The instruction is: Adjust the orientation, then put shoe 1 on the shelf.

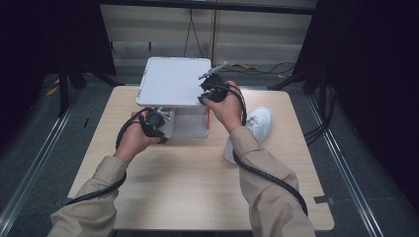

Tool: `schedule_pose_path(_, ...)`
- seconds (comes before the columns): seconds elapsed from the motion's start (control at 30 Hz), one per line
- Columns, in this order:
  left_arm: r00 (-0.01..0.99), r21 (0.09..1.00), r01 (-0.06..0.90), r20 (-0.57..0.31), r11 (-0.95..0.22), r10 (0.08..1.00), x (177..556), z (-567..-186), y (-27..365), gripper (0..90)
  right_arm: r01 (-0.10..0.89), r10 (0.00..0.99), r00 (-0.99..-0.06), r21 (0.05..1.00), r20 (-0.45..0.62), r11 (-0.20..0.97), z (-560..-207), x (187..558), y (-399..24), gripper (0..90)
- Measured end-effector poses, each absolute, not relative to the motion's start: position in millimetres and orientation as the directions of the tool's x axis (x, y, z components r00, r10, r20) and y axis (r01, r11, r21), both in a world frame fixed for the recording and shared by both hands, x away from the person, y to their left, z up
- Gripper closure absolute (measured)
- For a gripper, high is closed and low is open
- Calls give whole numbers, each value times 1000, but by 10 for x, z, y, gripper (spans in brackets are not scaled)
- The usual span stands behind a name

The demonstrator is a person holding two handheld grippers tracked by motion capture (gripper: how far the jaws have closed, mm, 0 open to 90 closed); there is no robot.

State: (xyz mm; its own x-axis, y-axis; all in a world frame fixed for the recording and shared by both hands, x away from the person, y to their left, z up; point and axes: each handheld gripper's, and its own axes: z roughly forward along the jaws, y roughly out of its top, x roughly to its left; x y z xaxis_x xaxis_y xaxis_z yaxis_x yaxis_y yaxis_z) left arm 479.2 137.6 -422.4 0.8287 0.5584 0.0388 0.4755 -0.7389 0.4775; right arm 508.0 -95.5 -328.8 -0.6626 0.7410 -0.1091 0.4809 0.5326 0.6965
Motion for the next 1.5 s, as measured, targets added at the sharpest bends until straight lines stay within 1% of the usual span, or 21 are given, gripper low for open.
schedule_pose_path(0.03,832,486,467,41,-738,554,4753,-4165,1392,674,485,738,-666,692,-104,535,-3275,5045,-976,746)
schedule_pose_path(0.13,830,499,463,46,-733,556,4720,-4103,1415,636,480,731,-674,690,-105,542,-3257,4968,-1036,724)
schedule_pose_path(0.23,832,513,456,44,-727,553,4671,-3999,1456,602,491,738,-671,702,-74,516,-3234,4807,-1214,661)
schedule_pose_path(0.27,832,513,456,44,-727,553,4671,-3999,1456,584,491,738,-671,702,-74,516,-3234,4807,-1214,661)
schedule_pose_path(0.33,827,532,453,48,-716,560,4653,-3942,1479,542,485,727,-682,695,-80,532,-3245,4668,-1332,587)
schedule_pose_path(0.37,826,536,454,47,-712,561,4653,-3929,1486,526,486,725,-683,690,-82,537,-3256,4624,-1367,565)
schedule_pose_path(0.4,826,536,454,47,-712,561,4653,-3929,1486,505,486,725,-683,690,-82,537,-3256,4624,-1367,565)
schedule_pose_path(0.43,825,540,451,51,-710,563,4654,-3916,1492,485,487,721,-689,687,-79,540,-3270,4584,-1404,550)
schedule_pose_path(0.47,822,548,454,47,-703,568,4653,-3909,1492,485,492,721,-689,684,-72,539,-3287,4543,-1441,532)
schedule_pose_path(0.57,820,559,452,47,-695,571,4670,-3847,1512,429,519,721,-691,661,-49,542,-3400,4416,-1567,478)
schedule_pose_path(0.63,812,573,456,45,-680,582,4671,-3808,1516,407,527,721,-691,648,-49,550,-3457,4367,-1629,472)
schedule_pose_path(0.83,811,590,447,49,-672,583,4714,-3641,1483,381,548,717,-696,623,-30,558,-3592,4240,-1784,453)
schedule_pose_path(1.2,814,596,436,58,-674,577,4906,-3365,1370,382,564,717,-697,609,-11,558,-3789,4131,-1909,445)
schedule_pose_path(1.37,794,611,447,65,-653,604,5088,-3231,1363,392,574,712,-702,592,0,566,-3888,4096,-1953,439)
schedule_pose_path(1.5,777,627,463,54,-626,628,5190,-3206,1370,400,582,715,-699,583,2,567,-3925,4077,-1991,438)
